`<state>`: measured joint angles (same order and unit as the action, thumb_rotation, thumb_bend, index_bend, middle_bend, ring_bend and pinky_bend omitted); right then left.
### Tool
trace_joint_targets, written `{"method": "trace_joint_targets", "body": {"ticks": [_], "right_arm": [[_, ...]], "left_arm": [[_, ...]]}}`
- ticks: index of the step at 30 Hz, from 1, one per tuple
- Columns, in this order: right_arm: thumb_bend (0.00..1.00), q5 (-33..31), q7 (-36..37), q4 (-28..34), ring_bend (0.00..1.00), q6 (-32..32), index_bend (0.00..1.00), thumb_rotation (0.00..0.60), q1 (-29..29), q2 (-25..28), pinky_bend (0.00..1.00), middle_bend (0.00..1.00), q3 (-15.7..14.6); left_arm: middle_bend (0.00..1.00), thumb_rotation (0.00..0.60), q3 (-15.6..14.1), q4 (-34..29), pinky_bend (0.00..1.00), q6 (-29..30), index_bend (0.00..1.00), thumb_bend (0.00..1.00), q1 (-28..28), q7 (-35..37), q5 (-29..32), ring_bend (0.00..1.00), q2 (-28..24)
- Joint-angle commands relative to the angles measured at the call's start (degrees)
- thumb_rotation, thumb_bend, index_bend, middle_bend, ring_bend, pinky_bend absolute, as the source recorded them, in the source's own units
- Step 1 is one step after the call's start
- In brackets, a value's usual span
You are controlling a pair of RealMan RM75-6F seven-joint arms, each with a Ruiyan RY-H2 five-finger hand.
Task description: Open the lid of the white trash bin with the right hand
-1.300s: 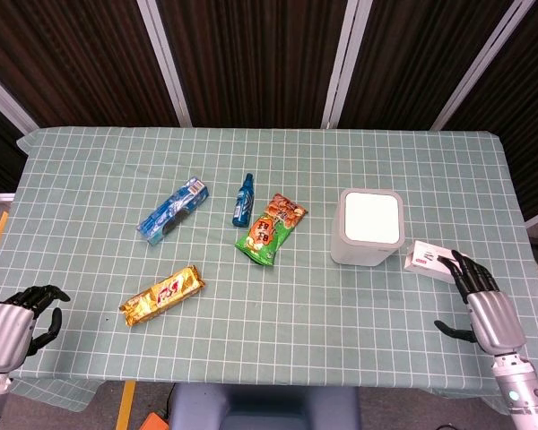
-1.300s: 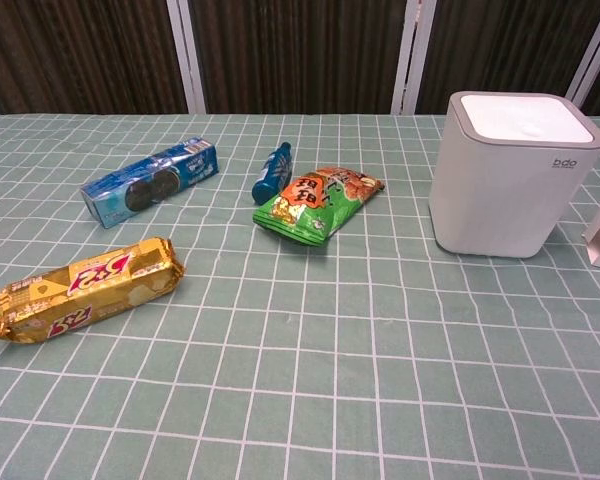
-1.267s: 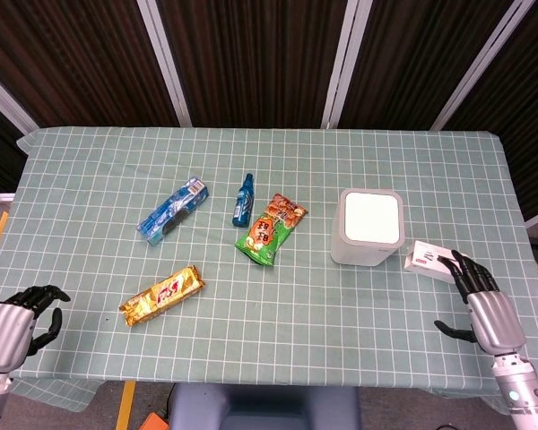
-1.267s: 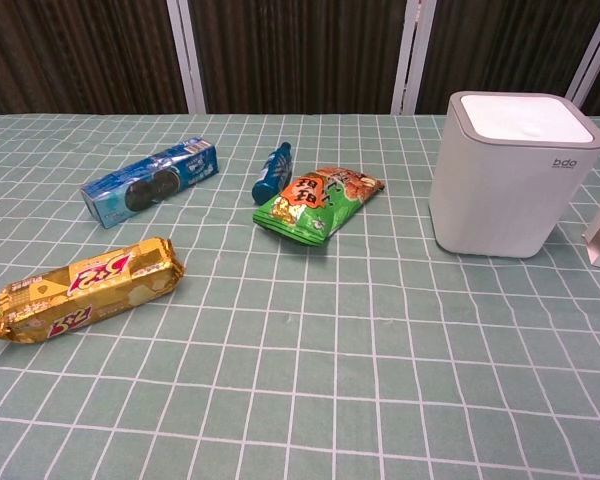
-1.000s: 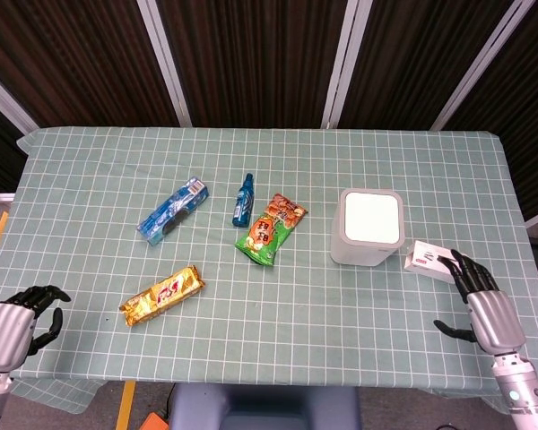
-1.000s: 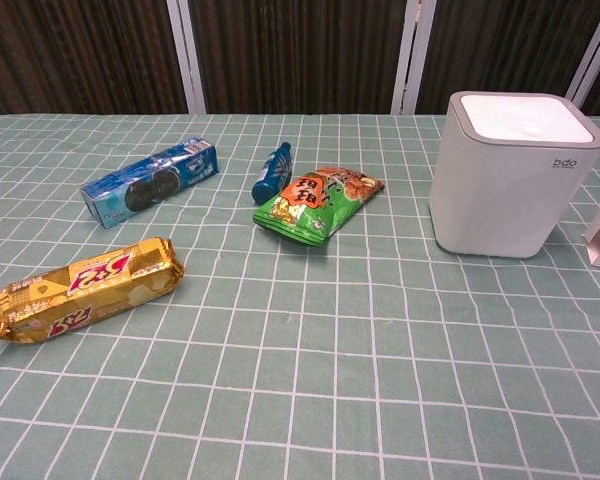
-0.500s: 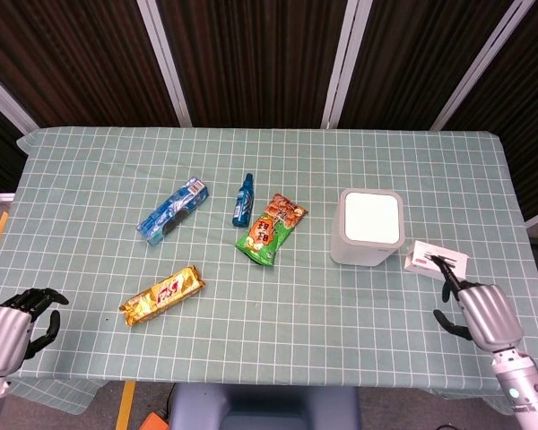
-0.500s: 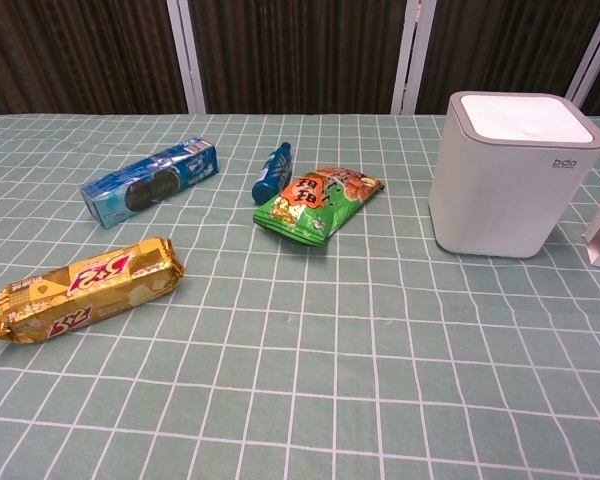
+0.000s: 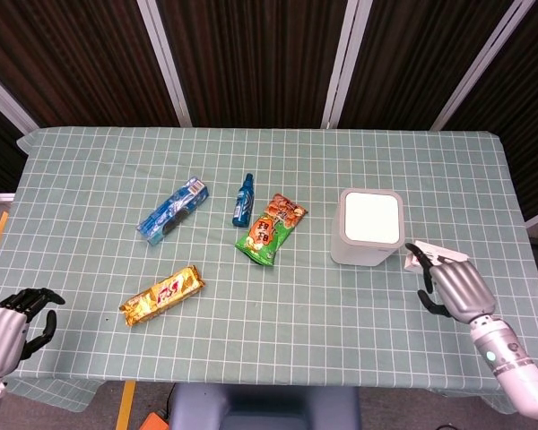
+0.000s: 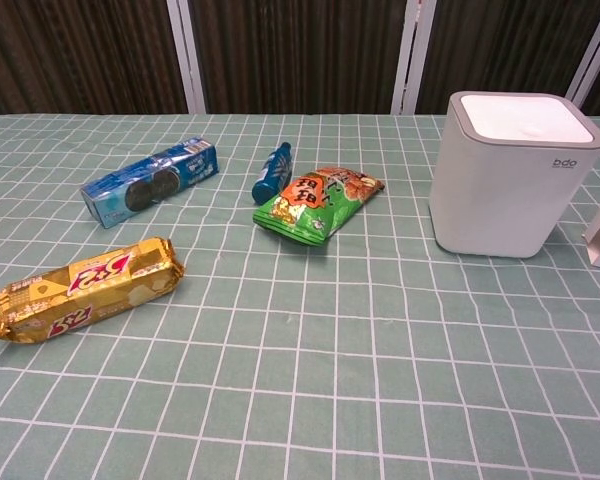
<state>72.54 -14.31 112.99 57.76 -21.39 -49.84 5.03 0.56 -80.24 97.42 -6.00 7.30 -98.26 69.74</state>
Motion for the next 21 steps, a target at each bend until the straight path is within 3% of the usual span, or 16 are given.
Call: {"method": "trace_joint_targets", "body": {"ticks": [1,11,21], "right_arm": [[0.52,-4.1,-2.19,1.46,0.77,-3.2,0.0,0.6,-3.16,0.03,0.86,0.71,1.42],[0.52,-13.22,-6.09,1.37,0.78,-8.13,0.0,0.6,-8.92,-1.0,0.86,0.71,2.03],[0.52,-19.18,-8.66,0.81,0.78,-8.9,0.0,0.6,-12.43,-2.23,0.86,0.71,1.78]], "left_arm": [[0.47,0.6,0.0,0.06,0.61,0.23,0.47,0.59,0.05,0.17,-0.15,0.43,-0.03],[0.47,0.6,0.12,0.15,0.61,1.0,0.47,0.59,0.31,0.69,-0.34,0.43,-0.18],[0.47,0.6,0.04,0.18,0.61,1.49,0.47,0.59,0.46,0.65,-0.8,0.43,-0.19]]}}
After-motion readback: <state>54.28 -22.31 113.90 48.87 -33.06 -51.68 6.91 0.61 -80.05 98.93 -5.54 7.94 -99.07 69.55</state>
